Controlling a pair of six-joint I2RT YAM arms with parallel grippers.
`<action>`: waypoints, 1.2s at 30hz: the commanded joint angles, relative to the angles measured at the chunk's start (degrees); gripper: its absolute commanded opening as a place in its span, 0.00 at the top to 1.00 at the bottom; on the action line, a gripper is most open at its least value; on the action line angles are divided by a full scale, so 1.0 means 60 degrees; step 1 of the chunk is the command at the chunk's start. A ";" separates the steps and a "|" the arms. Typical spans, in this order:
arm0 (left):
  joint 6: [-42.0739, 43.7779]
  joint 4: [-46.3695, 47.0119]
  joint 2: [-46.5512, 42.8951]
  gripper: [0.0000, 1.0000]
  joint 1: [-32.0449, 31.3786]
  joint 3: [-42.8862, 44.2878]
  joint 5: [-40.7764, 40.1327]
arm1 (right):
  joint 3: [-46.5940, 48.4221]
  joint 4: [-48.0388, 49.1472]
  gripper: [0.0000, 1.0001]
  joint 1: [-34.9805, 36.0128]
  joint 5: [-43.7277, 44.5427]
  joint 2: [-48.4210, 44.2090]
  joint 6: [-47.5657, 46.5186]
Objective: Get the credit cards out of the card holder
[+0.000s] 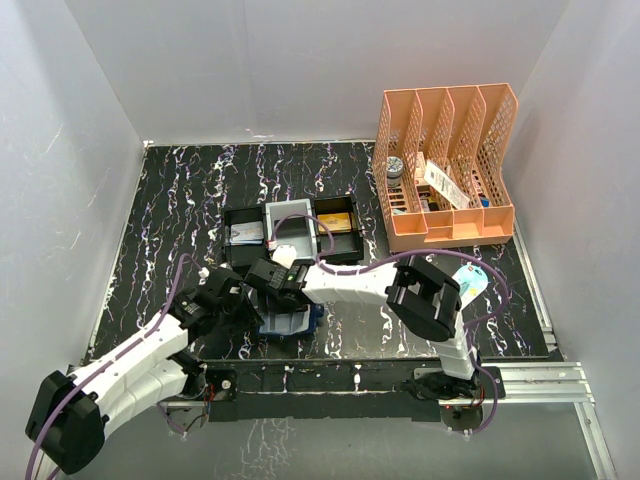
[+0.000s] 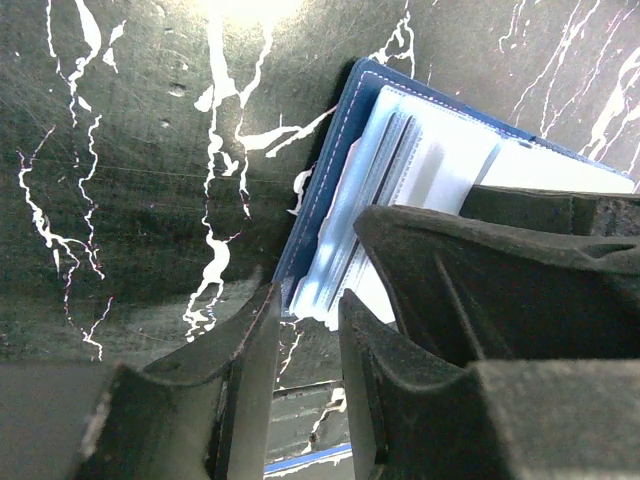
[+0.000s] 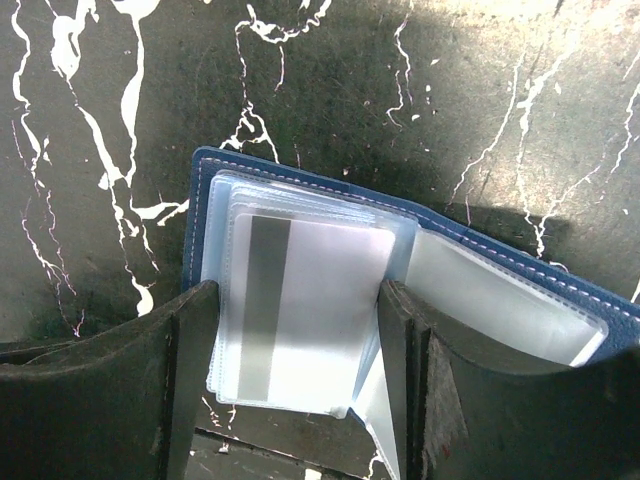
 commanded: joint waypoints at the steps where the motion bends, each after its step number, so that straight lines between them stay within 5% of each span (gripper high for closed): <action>1: 0.0011 -0.0238 0.0064 0.72 0.0071 -0.0068 0.0091 | -0.0733 0.0767 0.41 -0.0065 -0.0253 -0.0512 0.0103; 6: 0.0070 -0.0171 0.0169 0.71 0.0063 -0.0070 0.0131 | -0.1654 0.1962 0.40 -0.0287 -0.1115 -0.1047 0.0187; 14: 0.0171 0.0079 0.0436 0.71 0.0068 -0.0096 0.0404 | -0.1550 0.1708 0.34 -0.0342 -0.1200 -0.0863 0.0122; 23: 0.0117 0.0258 0.0536 0.71 0.0069 -0.0183 0.0555 | -0.1052 0.0880 0.39 -0.0342 -0.0758 -0.0552 -0.0039; 26: 0.0116 0.0225 0.0533 0.71 0.0071 -0.0198 0.0553 | -0.1132 0.1000 0.52 -0.0342 -0.0829 -0.0622 -0.0057; 36: 0.0216 -0.0004 0.0306 0.72 0.0061 0.0030 0.0531 | -0.2516 0.2878 0.55 -0.0646 -0.1779 -0.1551 0.0124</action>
